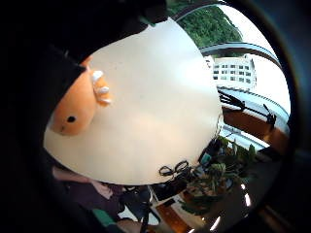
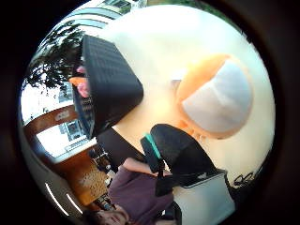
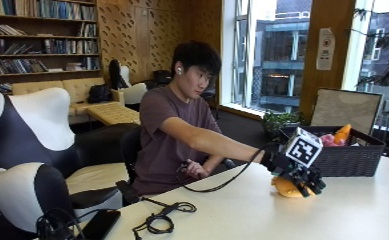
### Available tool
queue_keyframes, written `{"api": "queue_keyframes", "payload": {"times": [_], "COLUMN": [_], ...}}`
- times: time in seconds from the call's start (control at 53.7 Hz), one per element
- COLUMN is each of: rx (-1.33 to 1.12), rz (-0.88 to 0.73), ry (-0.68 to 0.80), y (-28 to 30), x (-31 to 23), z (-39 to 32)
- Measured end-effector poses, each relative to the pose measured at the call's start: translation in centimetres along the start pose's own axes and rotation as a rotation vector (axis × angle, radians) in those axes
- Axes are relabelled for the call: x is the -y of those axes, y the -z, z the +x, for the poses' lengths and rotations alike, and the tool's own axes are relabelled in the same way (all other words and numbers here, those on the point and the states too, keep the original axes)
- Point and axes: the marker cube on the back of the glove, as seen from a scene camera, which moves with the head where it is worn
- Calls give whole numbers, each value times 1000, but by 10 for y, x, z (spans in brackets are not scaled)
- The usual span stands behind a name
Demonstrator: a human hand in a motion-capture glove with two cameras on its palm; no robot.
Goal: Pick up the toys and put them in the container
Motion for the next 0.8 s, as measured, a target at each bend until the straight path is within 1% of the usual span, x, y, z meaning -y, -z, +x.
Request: {"api": "queue_keyframes", "payload": {"times": [0.019,0.056,0.093,0.13,0.168,0.261,0.354,0.41,0.466,0.521,0.615,0.689,0.801], "rx": [-22,59,205,286,316,368,465,526,588,596,521,492,418], "rz": [-20,-28,13,92,172,303,434,439,382,328,307,332,415], "ry": [22,103,190,222,224,216,166,150,142,149,154,141,140], "y": [-12,-26,-31,-33,-34,-34,-32,-29,-22,-9,25,65,142], "x": [4,9,12,14,15,15,16,16,16,14,3,-10,-39], "z": [-3,-17,-32,-39,-42,-39,-33,-29,-27,-24,-11,-2,11]}}
